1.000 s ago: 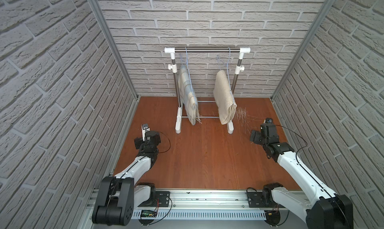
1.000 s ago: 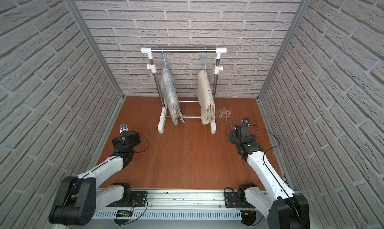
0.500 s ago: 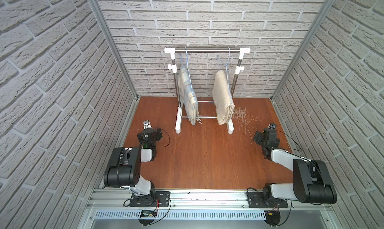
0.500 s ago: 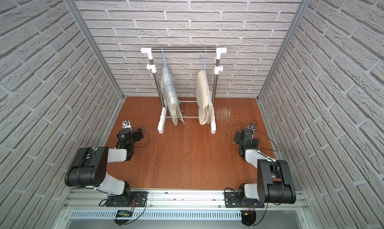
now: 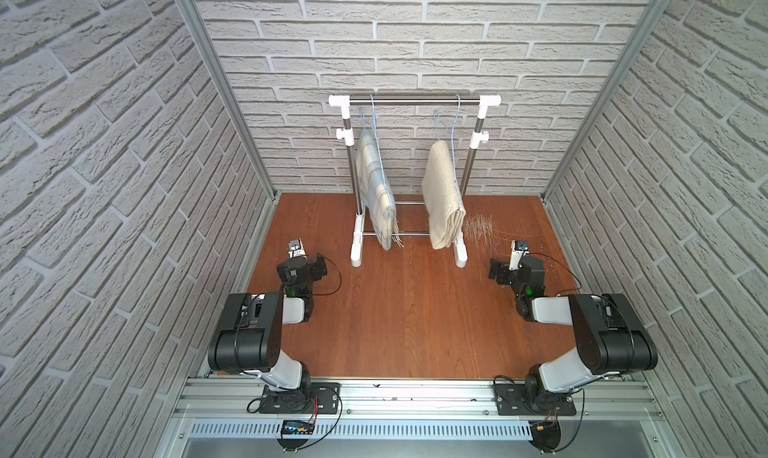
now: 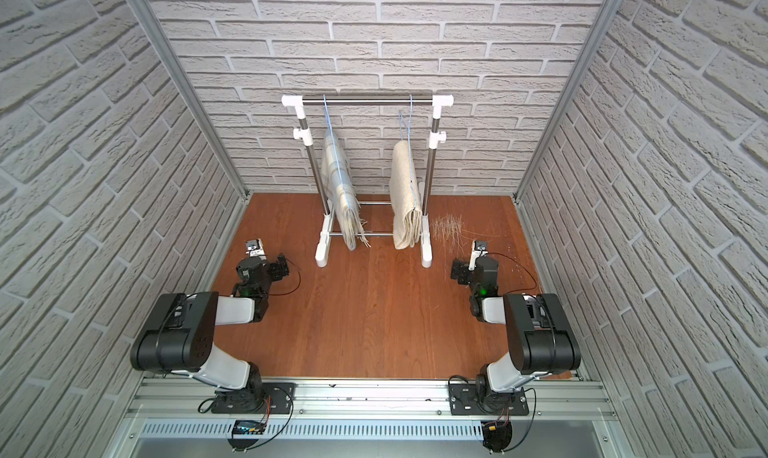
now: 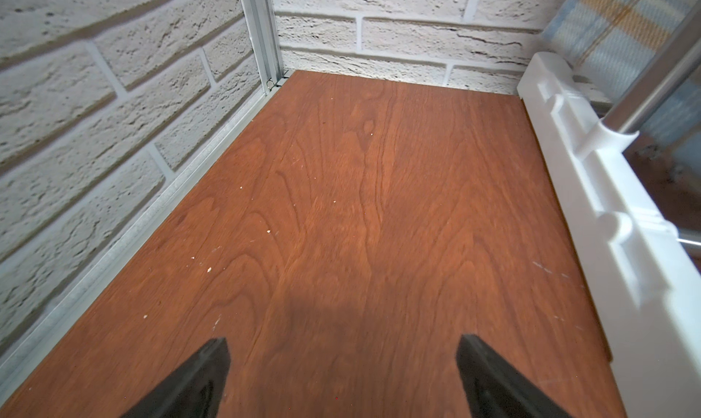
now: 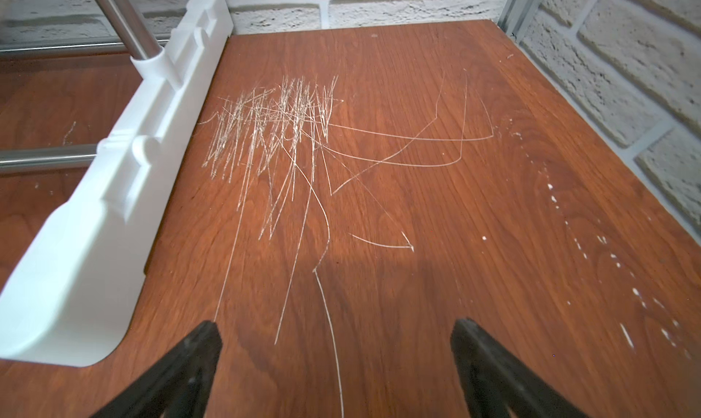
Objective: Hang the scarf on the hanger
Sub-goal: Reset both arms
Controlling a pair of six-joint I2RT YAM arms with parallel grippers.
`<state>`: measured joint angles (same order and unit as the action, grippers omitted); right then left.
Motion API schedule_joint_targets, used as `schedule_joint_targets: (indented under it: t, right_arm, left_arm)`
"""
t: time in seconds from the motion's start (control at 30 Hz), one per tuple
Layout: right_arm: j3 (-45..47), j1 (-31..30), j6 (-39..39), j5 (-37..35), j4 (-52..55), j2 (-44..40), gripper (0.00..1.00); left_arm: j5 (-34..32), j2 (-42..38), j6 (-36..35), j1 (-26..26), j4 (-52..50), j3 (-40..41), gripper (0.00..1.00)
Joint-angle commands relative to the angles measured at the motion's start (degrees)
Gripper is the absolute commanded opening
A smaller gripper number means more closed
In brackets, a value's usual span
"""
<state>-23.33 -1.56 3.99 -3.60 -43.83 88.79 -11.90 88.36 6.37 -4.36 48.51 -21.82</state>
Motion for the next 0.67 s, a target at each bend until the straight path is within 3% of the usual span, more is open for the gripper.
schedule_joint_targets:
  t: [0.0,0.63]
  right_arm:
    - [-0.8,-0.1,-1.3,1.5,-3.1,-0.4,1.00]
    - [-1.3,0.3,-1.2,2.1,-2.2,-0.6,1.00]
  left_arm:
    - [0.6,0.4,-0.6,0.0,3.3,0.3,0.98]
    - [0.3,0.4,-0.6,0.1,3.2,0.4,0.98]
